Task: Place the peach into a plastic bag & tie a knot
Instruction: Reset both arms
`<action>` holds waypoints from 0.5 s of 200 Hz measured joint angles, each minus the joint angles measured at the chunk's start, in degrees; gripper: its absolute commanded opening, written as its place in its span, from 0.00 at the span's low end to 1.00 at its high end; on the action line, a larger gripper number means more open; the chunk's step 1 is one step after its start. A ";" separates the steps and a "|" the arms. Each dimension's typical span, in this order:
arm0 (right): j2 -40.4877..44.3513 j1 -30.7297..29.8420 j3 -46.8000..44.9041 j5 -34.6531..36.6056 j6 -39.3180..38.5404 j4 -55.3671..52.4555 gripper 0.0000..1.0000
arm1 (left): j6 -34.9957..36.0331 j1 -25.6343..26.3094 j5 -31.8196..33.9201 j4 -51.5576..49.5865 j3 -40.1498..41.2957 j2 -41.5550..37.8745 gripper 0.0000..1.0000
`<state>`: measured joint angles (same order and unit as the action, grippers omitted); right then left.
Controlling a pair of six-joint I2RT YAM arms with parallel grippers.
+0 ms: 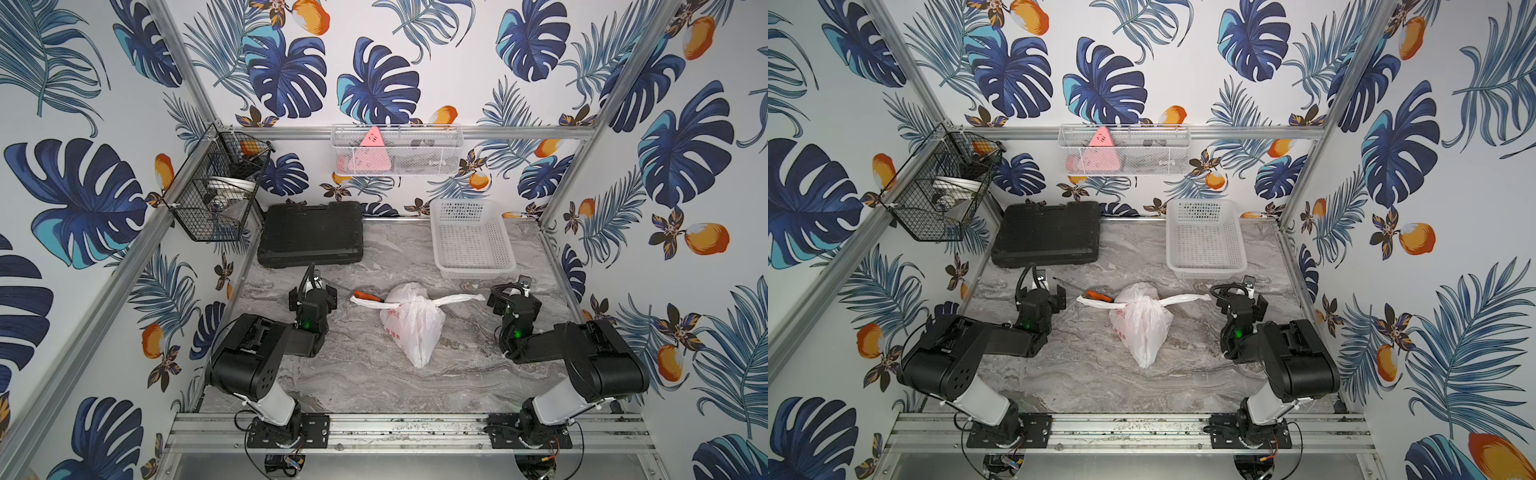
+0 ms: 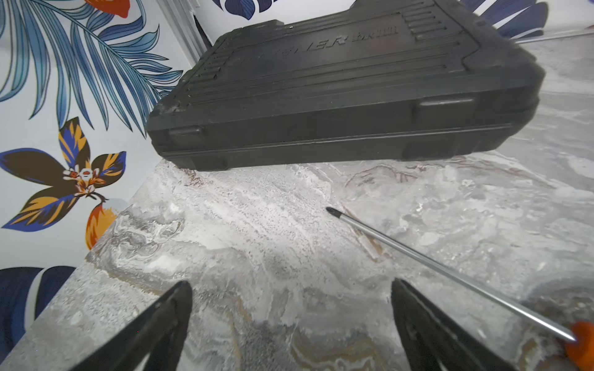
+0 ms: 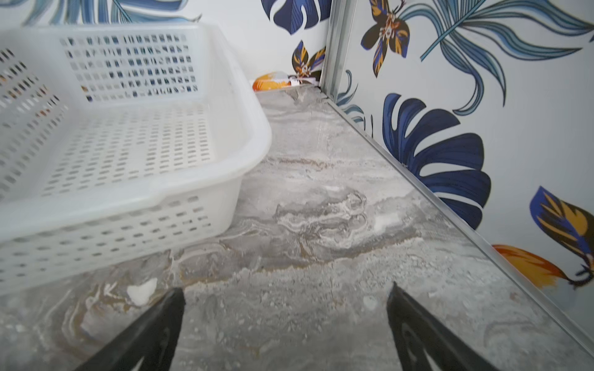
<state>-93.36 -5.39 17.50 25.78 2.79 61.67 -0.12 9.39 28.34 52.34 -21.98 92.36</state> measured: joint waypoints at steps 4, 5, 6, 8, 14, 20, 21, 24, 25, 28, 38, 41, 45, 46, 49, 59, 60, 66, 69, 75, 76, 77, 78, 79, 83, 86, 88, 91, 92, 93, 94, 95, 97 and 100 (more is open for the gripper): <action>-1.03 0.37 -0.07 -0.44 -0.02 0.87 0.99 | 0.00 -0.26 -0.85 1.14 0.63 0.22 0.99; -1.40 0.48 -0.09 -0.55 -0.02 1.11 0.99 | 0.00 -0.39 -1.11 1.64 0.92 0.39 0.99; -1.57 0.52 -0.09 -0.61 -0.02 1.20 0.99 | 0.02 -0.44 -1.25 1.95 1.09 0.55 0.99; -2.14 0.66 -0.09 -0.81 -0.02 1.40 0.99 | 0.04 -0.57 -1.55 3.08 1.55 1.05 0.99; -3.06 0.83 -0.09 -1.05 -0.13 1.49 0.99 | 0.20 -0.83 -1.92 5.70 2.58 2.27 0.99; -2.95 0.83 0.02 -1.51 -0.22 0.48 0.99 | 0.35 -0.83 -2.62 5.92 3.30 3.06 0.99; -2.80 0.83 0.09 -1.68 -0.24 0.26 0.99 | 0.39 -0.81 -2.82 5.68 3.43 3.06 0.99; -2.49 0.83 0.31 -2.21 -0.20 -0.33 0.99 | 0.44 -0.79 -3.13 4.98 3.61 3.02 0.99; -2.34 0.83 0.46 -2.45 -0.17 -0.57 0.99 | 0.46 -0.76 -3.19 4.87 3.63 2.97 0.99; -2.05 0.87 0.81 -2.75 -0.17 -0.90 0.99 | 0.50 -0.76 -3.76 4.63 3.63 2.91 0.99; -1.75 1.18 2.10 -3.56 0.26 -0.52 0.99 | 1.27 -1.01 -5.95 6.38 3.17 3.19 0.99; -1.97 1.36 2.38 -3.78 0.26 -0.22 0.99 | 1.33 -1.16 -6.19 6.78 3.02 3.17 0.99; -2.32 1.64 2.71 -3.98 0.26 0.20 0.99 | 1.27 -1.38 -6.29 6.78 2.82 3.04 0.99; -2.36 1.68 2.75 -4.00 0.26 0.22 0.99 | 1.27 -1.46 -6.34 6.75 2.78 2.97 0.99; -2.45 1.88 2.91 -4.02 0.31 0.09 0.99 | 1.20 -1.68 -6.38 6.75 2.67 2.84 0.99; -2.29 2.45 3.30 -4.31 0.85 -1.66 0.99 | 0.94 -2.29 -6.47 7.26 2.40 2.80 0.99; -2.23 2.56 3.39 -4.39 0.94 -1.90 0.99 | 0.90 -2.32 -6.49 7.30 2.38 2.80 0.99; -2.10 2.95 3.78 -5.03 1.27 -2.78 0.99 | 0.74 -2.51 -6.71 7.39 2.34 2.80 0.99; -2.10 3.26 4.00 -5.68 1.31 -3.02 0.99 | 0.59 -2.62 -6.82 7.32 2.34 2.78 0.99; -2.12 3.67 4.22 -6.29 1.49 -3.04 0.99 | 0.17 -2.67 -7.04 7.21 2.34 2.75 0.99; -2.12 3.69 4.24 -6.34 1.51 -3.04 0.99 | 0.15 -2.67 -7.06 7.21 2.34 2.75 0.99; -2.14 3.78 4.26 -6.38 1.55 -3.02 0.99 | 0.15 -2.67 -7.10 7.21 2.34 2.78 0.99; -2.14 3.82 4.26 -6.40 1.55 -3.02 0.99 | 0.15 -2.67 -7.10 7.23 2.34 2.78 0.99; -2.14 3.93 4.28 -6.43 1.60 -3.02 0.99 | 0.15 -2.67 -7.10 7.23 2.34 2.78 0.99; -2.16 4.07 4.28 -6.60 1.75 -3.04 0.99 | 0.15 -2.67 -7.15 7.26 2.34 2.82 0.99; -2.19 4.13 4.28 -6.73 1.81 -3.13 0.99 | 0.15 -2.67 -7.17 7.28 2.34 2.82 0.99; -2.19 4.22 4.31 -6.82 1.95 -3.28 0.99 | 0.15 -2.67 -7.19 7.26 2.34 2.82 0.99; -2.19 4.35 4.35 -6.95 2.08 -3.58 0.99 | 0.13 -2.67 -7.28 7.21 2.34 2.82 0.99; -2.19 4.39 4.37 -6.97 2.12 -3.65 0.99 | 0.13 -2.67 -7.30 7.21 2.34 2.82 0.99; -2.16 4.42 4.37 -7.02 2.16 -3.78 0.99 | 0.13 -2.67 -7.30 7.21 2.34 2.82 0.99; -2.16 4.42 4.39 -7.04 2.21 -3.85 0.99 | 0.11 -2.67 -7.30 7.21 2.34 2.82 0.99; -2.16 4.44 4.42 -7.08 2.23 -3.93 0.99 | 0.11 -2.67 -7.30 7.21 2.34 2.82 0.99; -2.16 4.46 4.44 -7.17 2.29 -4.02 0.99 | 0.09 -2.67 -7.30 7.21 2.34 2.82 0.99; -2.16 4.50 4.46 -7.19 2.32 -4.15 0.99 | 0.07 -2.67 -7.30 7.23 2.34 2.82 0.99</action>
<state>-95.53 -0.89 21.96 18.59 5.10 57.52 -0.05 6.72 21.04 59.57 -19.64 95.18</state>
